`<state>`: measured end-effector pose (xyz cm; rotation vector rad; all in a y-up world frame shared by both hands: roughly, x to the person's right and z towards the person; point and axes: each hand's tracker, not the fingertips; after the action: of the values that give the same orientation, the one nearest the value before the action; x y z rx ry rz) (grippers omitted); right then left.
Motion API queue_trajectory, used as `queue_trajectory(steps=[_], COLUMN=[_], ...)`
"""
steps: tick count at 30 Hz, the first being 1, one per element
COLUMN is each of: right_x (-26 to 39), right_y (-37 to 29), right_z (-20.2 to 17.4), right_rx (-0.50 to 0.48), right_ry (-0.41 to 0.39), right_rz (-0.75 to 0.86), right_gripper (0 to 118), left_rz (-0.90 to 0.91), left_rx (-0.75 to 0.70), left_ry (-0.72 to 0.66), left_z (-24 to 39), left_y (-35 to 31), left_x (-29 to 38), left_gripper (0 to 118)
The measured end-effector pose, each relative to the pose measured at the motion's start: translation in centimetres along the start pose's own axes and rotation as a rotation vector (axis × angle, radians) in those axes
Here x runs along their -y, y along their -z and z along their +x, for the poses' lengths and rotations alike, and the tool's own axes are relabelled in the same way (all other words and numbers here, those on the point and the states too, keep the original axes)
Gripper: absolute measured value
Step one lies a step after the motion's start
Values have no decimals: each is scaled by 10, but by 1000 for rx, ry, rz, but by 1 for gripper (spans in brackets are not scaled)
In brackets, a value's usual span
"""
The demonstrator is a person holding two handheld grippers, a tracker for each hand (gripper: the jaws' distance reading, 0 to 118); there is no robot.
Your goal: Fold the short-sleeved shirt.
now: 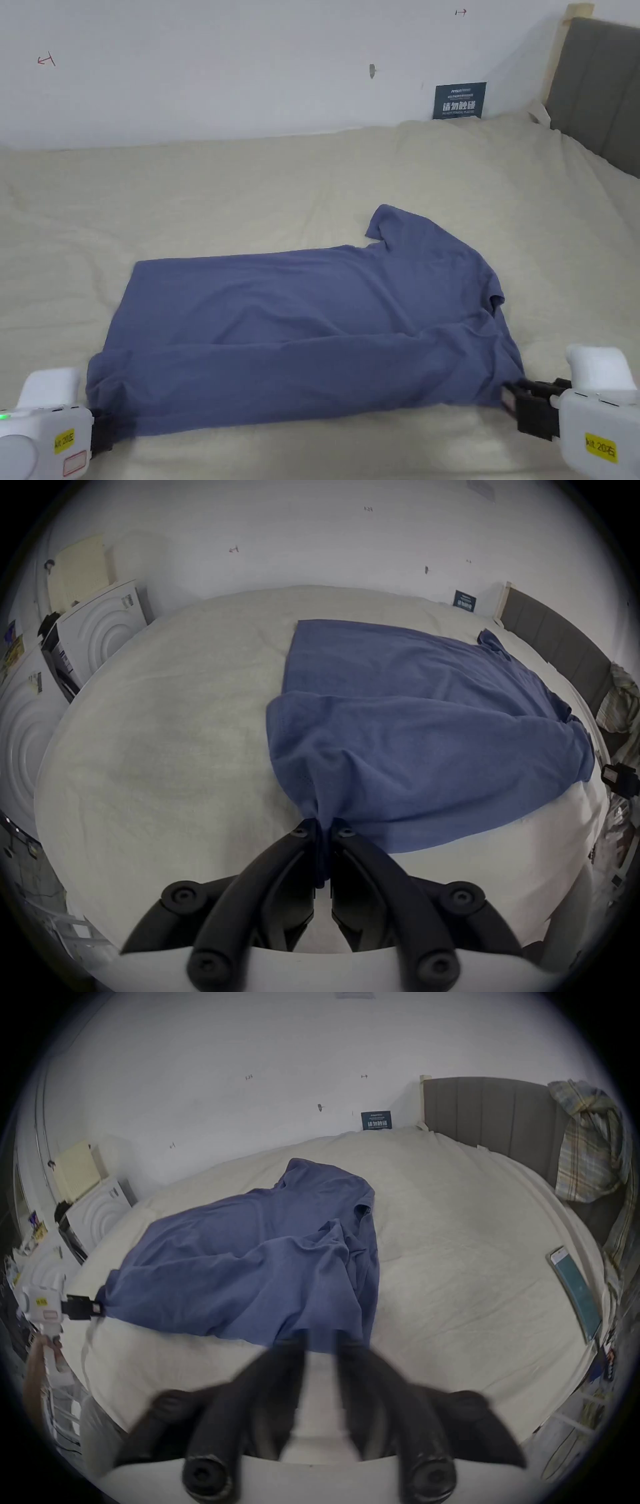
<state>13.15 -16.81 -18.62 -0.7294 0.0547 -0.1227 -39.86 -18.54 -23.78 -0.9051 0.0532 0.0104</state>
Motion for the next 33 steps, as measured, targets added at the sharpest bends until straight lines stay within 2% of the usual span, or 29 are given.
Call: queue_trajectory(steps=[1,2,3,7,9,11,12,13,14,15,16,17,18,19,22,26,29,33], right_x=[0,1,2,-3,-8,-14,-16,-18,-15,-13,-14,-15,-15,-15,-21,-24,-24,-13], right_y=[4,8,11,34,45,53,60,65,70,70,62,53,48,42,35,24,9,-17], right_z=[1,2,4,17,19,21,24,28,30,28,24,24,24,22,21,19,15,22], right_rx=[-11,-11,-20,-16,-5,-28,-76,-134,-149,-71,-41,-50,-114,-131,-99,-109,-89,-96], right_ry=[-35,-38,-35,11,-2,9,70,124,166,143,57,24,67,115,43,20,-34,-34], right_rz=[-23,-33,-27,-73,-79,-95,-148,-177,-180,-154,-138,-118,-105,-80,-88,-82,-68,-70], right_gripper=[46,85,99,99,99,90,88,82,73,63,48,14,4,4,4,4,4,4], left_rz=[4,6,5,13,16,14,12,9,6,2,0,2,3,2,14,28,36,36], left_rx=[-5,-2,2,30,45,47,46,46,45,44,42,41,41,44,43,43,27,36], left_ry=[9,11,-2,-63,-74,-75,-72,-72,-71,-71,-67,-63,-58,-55,-44,-33,-5,-8], left_z=[1,1,0,-10,-12,-14,-14,-14,-12,-11,-11,-10,-10,-10,-10,-11,-11,-11], left_y=[-1,-2,-3,-9,-12,-10,-10,-9,-10,-9,-10,-11,-12,-14,-24,-42,-61,-91], left_x=[0,1,1,1,-1,-2,-3,-3,-3,-3,-3,-3,-3,-3,-3,0,11,37], left_gripper=[6,6,6,6,6,6,6,6,6,6,6,6,6,6,6,6,6,6])
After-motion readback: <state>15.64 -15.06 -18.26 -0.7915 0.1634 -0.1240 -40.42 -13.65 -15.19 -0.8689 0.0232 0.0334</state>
